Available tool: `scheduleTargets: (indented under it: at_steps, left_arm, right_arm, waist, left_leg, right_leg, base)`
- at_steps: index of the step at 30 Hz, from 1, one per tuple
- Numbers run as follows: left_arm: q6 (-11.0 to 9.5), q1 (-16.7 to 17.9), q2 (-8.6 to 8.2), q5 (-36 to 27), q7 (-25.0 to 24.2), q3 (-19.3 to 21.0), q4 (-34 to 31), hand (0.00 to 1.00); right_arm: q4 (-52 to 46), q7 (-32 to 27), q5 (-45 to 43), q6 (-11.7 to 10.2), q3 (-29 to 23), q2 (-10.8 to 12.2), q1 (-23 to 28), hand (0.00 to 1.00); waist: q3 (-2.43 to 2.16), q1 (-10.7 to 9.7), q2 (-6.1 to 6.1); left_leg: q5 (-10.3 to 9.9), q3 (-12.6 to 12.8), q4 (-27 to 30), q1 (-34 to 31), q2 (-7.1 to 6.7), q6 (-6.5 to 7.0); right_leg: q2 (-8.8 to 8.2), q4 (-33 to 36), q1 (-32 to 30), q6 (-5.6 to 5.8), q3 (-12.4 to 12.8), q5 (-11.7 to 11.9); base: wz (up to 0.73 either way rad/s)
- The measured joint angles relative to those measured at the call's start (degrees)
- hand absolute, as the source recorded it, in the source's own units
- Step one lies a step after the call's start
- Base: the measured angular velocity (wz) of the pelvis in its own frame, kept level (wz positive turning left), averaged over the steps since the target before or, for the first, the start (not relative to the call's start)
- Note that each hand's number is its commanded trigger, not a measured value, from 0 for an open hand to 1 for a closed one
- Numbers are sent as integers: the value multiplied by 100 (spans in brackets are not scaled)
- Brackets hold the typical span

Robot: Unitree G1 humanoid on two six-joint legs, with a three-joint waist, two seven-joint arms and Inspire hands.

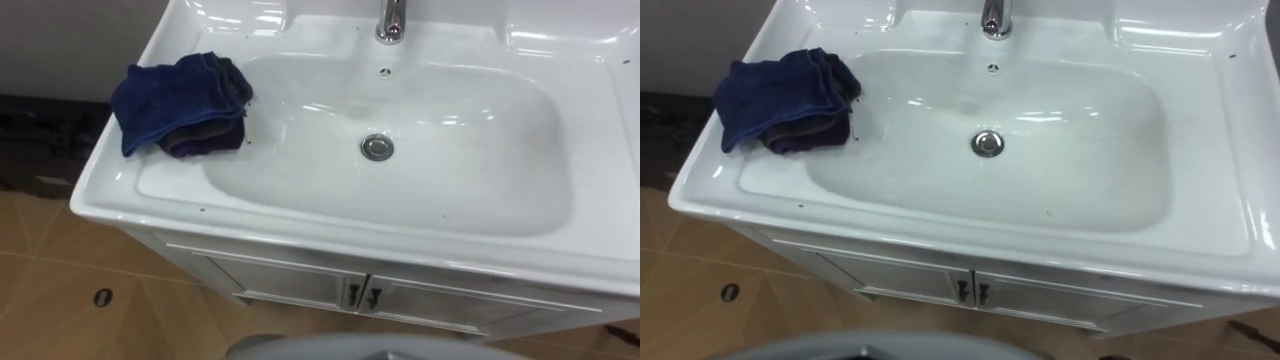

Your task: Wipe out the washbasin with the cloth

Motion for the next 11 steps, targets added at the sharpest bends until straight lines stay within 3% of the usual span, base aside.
scheduleTargets:
  at_steps: [6,11]
  left_arm:
    - [73,10,0,61,-114,-5,-17,0]
    - [110,-200,0,702,-67,-240,-180,0]
  right_arm:
    - [-1,-1,-8,119,-8,7,-3,0]
    - [-115,6,-173,157,104,-35,-25,0]
  waist:
    - [-11,-37,37]
    - [-3,-143,98]
  left_leg:
    - [-14,89,15,8,11,18]
    - [-62,92,198,-51,-43,90]
  right_leg:
    - [-11,17,24,6,10,4]
    - [-87,127,-3,62,-12,-32]
  base:
    - [-2]
    - [6]
